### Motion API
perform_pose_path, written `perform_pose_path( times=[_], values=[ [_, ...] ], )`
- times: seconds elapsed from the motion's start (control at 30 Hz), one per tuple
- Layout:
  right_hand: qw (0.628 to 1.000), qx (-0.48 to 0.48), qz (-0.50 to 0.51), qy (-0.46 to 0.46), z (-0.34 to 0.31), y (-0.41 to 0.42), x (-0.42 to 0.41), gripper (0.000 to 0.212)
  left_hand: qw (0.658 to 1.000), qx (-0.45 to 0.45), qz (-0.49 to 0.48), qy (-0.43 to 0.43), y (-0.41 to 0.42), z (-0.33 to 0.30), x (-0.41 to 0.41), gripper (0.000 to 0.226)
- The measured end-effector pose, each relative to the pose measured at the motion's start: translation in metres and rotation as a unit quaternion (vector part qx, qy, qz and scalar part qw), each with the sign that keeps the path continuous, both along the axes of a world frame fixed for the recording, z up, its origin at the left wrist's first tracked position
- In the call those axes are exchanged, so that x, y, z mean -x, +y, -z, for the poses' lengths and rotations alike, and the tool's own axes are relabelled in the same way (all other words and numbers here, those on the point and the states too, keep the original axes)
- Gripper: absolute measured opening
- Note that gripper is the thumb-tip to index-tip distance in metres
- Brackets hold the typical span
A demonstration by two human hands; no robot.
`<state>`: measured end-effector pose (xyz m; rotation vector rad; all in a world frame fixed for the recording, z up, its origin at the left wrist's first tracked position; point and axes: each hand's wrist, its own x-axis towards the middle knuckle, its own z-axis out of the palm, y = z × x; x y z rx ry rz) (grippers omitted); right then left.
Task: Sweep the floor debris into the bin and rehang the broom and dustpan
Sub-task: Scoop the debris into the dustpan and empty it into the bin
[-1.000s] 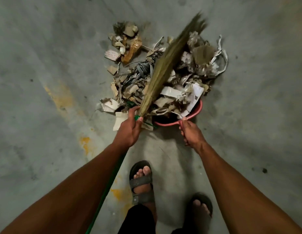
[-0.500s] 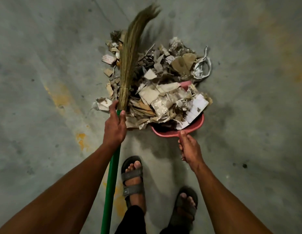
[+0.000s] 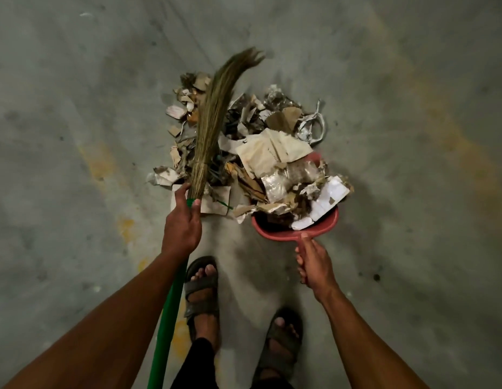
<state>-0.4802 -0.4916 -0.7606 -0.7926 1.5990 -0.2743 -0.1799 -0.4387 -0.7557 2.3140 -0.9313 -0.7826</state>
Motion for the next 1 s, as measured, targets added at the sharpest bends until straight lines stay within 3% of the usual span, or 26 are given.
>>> perform_pose_path(
  times=[0.4, 1.0],
  values=[
    [0.998, -0.008, -0.059, -0.034, -0.033, 0.004, 0.029, 0.049, 1.0, -0.001, -0.007, -0.007, 0.04, -0.039, 0.037, 0.041],
    [0.994, 0.042, -0.061, -0.084, -0.09, 0.049, 0.038, 0.045, 0.999, -0.031, -0.024, 0.001, 0.117, -0.062, 0.063, 0.04]
  ],
)
